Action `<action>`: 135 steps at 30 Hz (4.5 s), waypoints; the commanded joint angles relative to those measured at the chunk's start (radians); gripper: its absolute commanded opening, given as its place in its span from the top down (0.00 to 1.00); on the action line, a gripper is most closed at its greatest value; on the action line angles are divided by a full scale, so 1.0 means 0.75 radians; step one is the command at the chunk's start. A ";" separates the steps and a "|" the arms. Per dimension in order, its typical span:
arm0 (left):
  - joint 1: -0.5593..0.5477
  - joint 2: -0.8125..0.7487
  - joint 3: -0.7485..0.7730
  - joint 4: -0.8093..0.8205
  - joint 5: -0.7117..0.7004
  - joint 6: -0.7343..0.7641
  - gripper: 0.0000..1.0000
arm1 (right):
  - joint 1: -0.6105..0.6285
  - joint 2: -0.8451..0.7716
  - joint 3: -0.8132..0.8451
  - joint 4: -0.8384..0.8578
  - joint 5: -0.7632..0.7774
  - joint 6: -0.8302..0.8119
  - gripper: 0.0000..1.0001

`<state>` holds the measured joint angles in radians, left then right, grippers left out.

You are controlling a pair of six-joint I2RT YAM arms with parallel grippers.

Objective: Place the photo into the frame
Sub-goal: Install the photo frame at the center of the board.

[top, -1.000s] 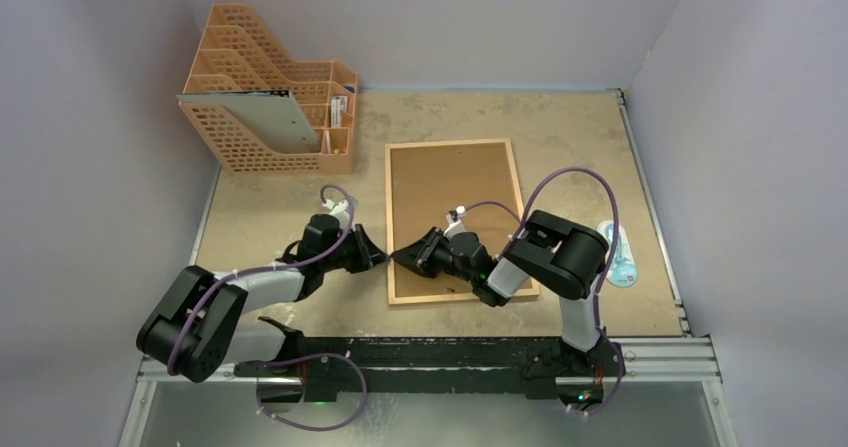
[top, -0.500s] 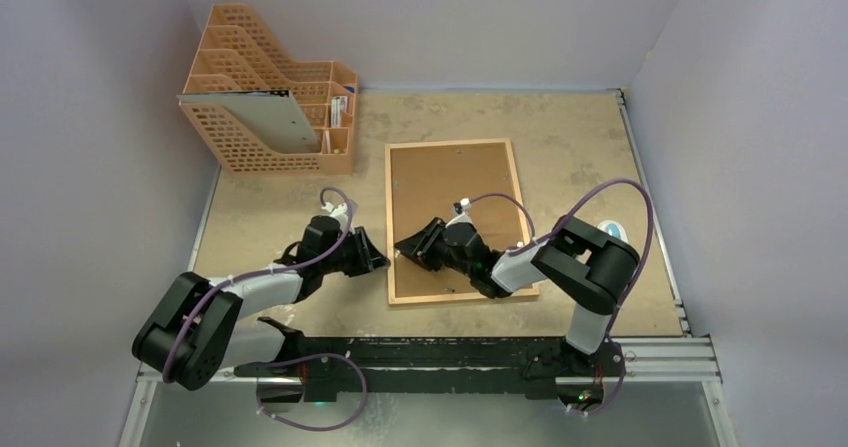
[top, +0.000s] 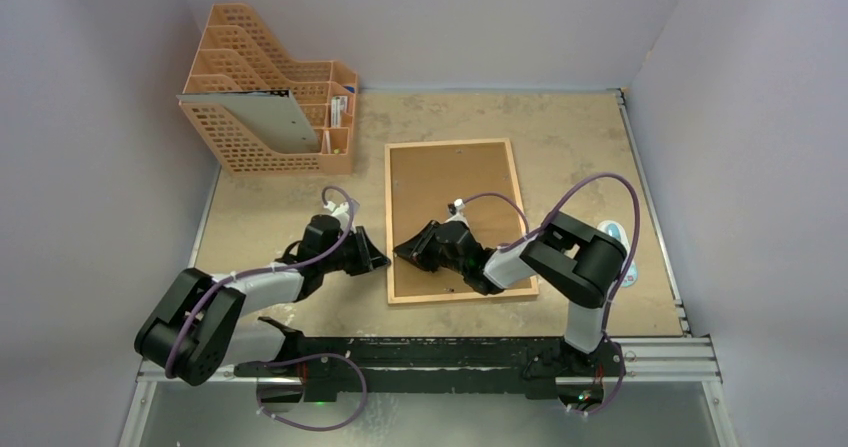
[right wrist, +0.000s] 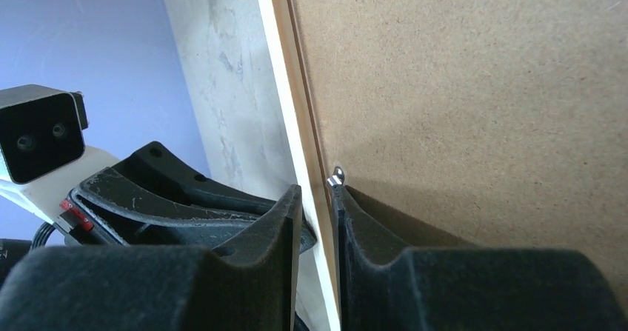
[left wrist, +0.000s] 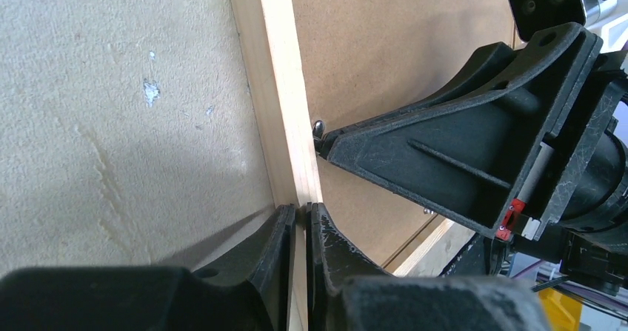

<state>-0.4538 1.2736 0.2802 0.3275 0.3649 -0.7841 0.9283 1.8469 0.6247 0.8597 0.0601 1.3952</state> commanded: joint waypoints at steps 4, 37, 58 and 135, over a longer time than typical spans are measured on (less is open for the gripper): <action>-0.015 0.052 -0.019 -0.073 0.027 0.021 0.93 | 0.005 0.074 0.010 0.087 0.077 0.021 0.78; -0.010 -0.057 0.116 -0.200 -0.130 0.045 0.71 | -0.010 -0.261 0.013 -0.159 0.241 -0.204 0.67; 0.116 0.425 0.601 -0.140 -0.341 0.191 0.54 | -0.364 0.230 0.822 -0.627 -0.075 -0.752 0.60; 0.155 0.700 0.685 -0.128 -0.174 0.181 0.92 | -0.358 0.331 0.807 -0.253 -0.065 -0.321 0.64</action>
<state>-0.3275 1.7699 0.8211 0.2836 0.2367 -0.6540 0.6426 2.2349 1.2945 0.6449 -0.0628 1.2320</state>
